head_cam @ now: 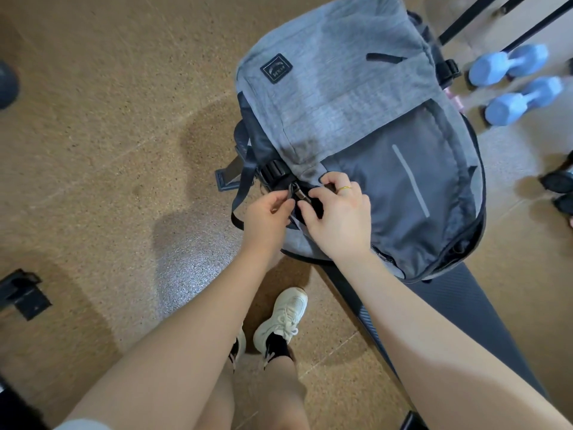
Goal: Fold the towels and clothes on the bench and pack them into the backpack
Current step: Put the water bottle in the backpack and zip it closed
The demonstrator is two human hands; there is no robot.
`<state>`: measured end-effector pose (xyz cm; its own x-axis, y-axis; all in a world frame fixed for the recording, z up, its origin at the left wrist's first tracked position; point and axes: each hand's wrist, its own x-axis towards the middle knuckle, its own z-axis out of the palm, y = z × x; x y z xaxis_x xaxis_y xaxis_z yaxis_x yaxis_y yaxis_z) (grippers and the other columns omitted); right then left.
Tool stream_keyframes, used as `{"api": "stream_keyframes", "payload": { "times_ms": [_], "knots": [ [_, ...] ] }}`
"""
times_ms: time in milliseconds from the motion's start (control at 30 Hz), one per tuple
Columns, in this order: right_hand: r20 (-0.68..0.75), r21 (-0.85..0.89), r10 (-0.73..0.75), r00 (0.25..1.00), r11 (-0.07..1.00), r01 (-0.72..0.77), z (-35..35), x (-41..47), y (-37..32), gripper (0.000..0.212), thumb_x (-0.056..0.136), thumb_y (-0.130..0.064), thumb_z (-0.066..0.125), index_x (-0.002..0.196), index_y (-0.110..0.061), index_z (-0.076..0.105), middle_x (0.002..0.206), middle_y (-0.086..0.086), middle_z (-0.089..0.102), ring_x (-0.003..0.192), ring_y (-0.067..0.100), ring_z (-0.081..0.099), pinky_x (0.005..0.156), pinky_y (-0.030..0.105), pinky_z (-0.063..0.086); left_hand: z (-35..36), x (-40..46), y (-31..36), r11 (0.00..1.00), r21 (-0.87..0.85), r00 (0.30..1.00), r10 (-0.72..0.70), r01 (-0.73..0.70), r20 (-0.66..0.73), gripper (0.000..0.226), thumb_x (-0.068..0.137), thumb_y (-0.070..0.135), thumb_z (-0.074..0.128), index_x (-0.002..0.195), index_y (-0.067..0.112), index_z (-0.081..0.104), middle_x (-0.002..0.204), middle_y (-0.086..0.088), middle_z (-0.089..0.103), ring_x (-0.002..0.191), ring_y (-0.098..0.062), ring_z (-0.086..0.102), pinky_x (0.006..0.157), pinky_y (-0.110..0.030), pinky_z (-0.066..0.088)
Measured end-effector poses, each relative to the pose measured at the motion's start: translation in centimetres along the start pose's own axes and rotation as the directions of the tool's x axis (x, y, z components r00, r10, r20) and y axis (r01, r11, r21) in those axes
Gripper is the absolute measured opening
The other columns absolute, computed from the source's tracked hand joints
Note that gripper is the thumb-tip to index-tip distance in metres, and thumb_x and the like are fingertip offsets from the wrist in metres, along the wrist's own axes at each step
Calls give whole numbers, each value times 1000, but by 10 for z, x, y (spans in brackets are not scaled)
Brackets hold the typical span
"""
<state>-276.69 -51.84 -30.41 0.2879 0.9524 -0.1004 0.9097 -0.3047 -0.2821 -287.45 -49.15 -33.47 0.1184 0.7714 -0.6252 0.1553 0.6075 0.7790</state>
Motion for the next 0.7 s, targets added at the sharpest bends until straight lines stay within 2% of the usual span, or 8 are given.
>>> {"api": "stream_keyframes", "payload": {
  "times_ms": [133,267,333,500,567,600,633,700],
  "knots": [
    [19,-56,21,1000,998,-20,5,3,-8,12,64,-23,76,62,-14,68,88,5,61,70,31,55,61,30,32,-2,3,1,999,51,1000,-10,11,-18,19,91,9,54,105,13,66,76,7,63,61,-8,52,68,-25,48],
    [-29,-14,62,998,998,-62,-1,-11,-8,12,69,-19,68,65,-8,65,93,8,61,76,33,55,63,33,35,-4,6,4,986,164,999,14,-9,-29,24,90,18,56,69,26,64,74,-15,66,70,-21,58,80,-47,53],
    [-32,-11,133,991,991,-133,-9,-22,-5,11,71,-17,71,69,-8,65,95,9,59,79,34,54,66,35,37,-2,5,5,974,228,999,25,-18,-28,19,90,22,56,76,19,68,79,-17,68,78,-27,64,81,-49,53],
    [99,-28,330,939,944,-329,-17,-37,-3,16,86,-22,61,88,-7,67,102,12,57,89,36,53,72,41,39,8,-11,12,847,530,995,87,-48,-47,25,94,21,47,104,11,68,94,-7,69,89,-24,63,71,-31,47],
    [128,69,346,929,932,-356,-21,-36,-4,19,92,-22,54,93,-6,64,104,13,54,91,35,53,69,38,39,6,-16,17,694,701,980,197,-165,35,21,94,22,47,101,10,63,94,-4,65,85,-24,60,64,-32,43],
    [133,107,337,932,930,-352,-23,-36,-5,20,94,-23,51,94,-6,62,105,12,53,90,34,53,65,35,38,2,-16,21,541,791,942,310,-285,127,15,91,21,53,97,9,59,92,-5,61,81,-25,58,61,-32,41],
    [141,124,319,937,934,-336,-25,-35,-6,21,95,-23,47,96,-7,60,105,12,52,89,33,53,63,33,36,-2,-15,22,345,844,859,456,-412,233,14,85,20,61,92,9,56,88,-6,58,76,-26,57,60,-33,39],
    [193,116,279,941,946,-304,-24,-33,-9,21,98,-24,41,102,-8,55,102,12,57,89,33,55,62,33,36,-7,-8,23,-39,853,644,638,-521,423,25,71,16,72,88,12,53,84,-6,58,76,-26,54,64,-34,38]
  ]
}}
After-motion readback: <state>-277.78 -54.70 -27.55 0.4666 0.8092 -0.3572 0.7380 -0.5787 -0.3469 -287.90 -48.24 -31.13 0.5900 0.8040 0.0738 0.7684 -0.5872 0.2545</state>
